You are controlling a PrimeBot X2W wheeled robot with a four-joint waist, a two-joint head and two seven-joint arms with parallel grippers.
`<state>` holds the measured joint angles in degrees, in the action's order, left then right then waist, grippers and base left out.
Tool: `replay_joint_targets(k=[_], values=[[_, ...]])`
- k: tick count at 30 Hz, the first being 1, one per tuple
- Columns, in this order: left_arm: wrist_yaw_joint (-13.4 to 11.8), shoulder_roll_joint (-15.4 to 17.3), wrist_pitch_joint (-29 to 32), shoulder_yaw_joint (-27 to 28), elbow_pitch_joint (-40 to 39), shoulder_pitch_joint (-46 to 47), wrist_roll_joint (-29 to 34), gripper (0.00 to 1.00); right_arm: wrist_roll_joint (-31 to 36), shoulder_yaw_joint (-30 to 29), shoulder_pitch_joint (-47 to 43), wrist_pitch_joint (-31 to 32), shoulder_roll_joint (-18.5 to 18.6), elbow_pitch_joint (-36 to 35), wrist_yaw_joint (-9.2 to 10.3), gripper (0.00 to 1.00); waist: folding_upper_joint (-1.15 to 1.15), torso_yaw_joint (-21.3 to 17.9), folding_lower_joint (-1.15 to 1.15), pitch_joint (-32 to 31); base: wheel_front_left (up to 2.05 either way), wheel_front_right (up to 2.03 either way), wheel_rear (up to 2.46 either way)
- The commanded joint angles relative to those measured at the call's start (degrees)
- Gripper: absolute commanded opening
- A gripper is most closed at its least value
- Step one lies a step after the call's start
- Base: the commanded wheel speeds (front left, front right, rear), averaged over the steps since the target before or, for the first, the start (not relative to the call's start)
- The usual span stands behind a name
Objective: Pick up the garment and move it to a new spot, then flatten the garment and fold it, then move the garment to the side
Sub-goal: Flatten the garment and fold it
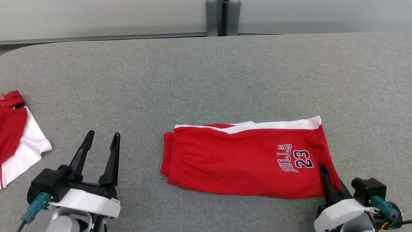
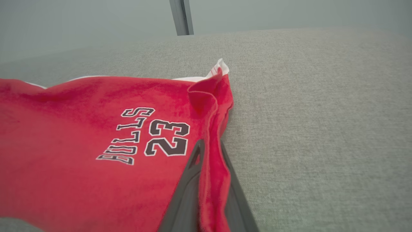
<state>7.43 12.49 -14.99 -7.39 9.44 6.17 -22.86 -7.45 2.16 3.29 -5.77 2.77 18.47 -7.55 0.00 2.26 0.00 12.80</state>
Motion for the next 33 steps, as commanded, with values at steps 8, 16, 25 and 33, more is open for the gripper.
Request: replay_joint_targets(k=[8,16,25,33], values=[[0.1,-0.12,-0.25,-0.28,0.19,0.6,-0.24,1.0,2.31,4.13,4.66,3.47,0.13,-5.35,0.1,0.0,0.0,0.91,0.0,-0.5,0.0,0.0,0.0],[0.1,-1.31,-0.24,-0.37,0.83,1.11,0.15,1.0,-4.04,23.23,10.97,6.56,0.22,-10.63,0.1,0.0,0.0,2.78,0.0,-1.54,0.0,0.0,0.0],[0.1,-1.82,-0.25,-1.14,1.22,1.76,-0.41,1.0,-15.81,37.23,15.63,3.11,0.22,-3.02,0.07,0.0,0.0,4.58,0.0,-0.23,0.0,0.0,0.0],[0.1,-1.98,-0.24,-1.76,1.58,2.77,-0.87,1.0,-18.79,42.96,19.91,2.37,0.18,5.01,0.07,1.0,0.0,5.16,0.0,0.8,0.0,0.0,0.0]])
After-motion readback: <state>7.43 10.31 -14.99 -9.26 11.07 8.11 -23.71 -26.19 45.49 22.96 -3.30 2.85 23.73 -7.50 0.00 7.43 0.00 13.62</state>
